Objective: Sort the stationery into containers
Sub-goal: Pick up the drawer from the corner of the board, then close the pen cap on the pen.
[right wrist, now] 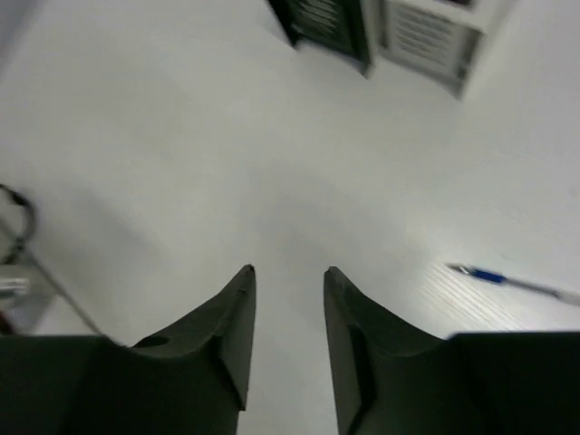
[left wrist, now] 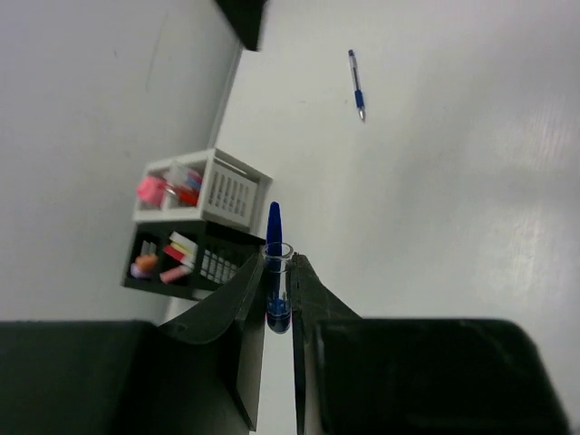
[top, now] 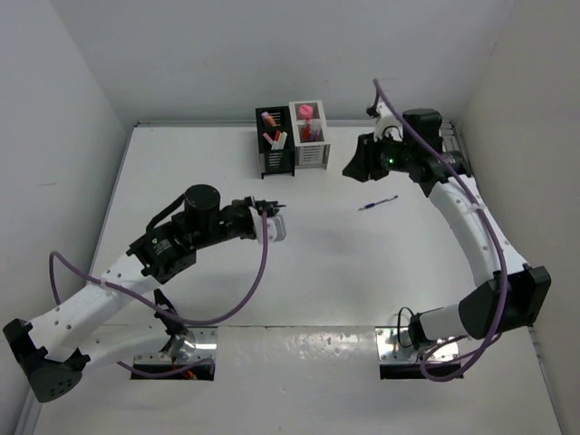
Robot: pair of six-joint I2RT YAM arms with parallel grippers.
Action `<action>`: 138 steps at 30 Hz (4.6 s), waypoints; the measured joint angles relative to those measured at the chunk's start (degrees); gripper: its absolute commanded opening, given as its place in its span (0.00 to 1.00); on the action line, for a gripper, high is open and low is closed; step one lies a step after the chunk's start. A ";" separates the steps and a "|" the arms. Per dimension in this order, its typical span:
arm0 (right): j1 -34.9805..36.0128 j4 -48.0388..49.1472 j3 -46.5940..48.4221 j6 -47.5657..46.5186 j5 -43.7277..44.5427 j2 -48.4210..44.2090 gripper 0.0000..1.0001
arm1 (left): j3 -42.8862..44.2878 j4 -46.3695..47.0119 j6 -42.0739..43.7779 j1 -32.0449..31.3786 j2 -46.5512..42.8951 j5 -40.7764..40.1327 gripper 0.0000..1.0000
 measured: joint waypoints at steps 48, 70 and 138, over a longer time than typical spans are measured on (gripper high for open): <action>-9.27 -7.87 13.62 29.22 39.91 46.14 0.26 | 6.40 -6.60 -44.89 19.50 12.76 -2.12 0.00; -5.11 -9.92 -4.09 14.97 27.87 32.83 0.00 | 0.07 -6.71 -44.89 19.63 10.95 8.02 0.00; 8.55 51.41 -2.16 4.98 33.33 41.33 0.26 | -4.55 1.92 -42.91 25.99 13.64 15.80 0.00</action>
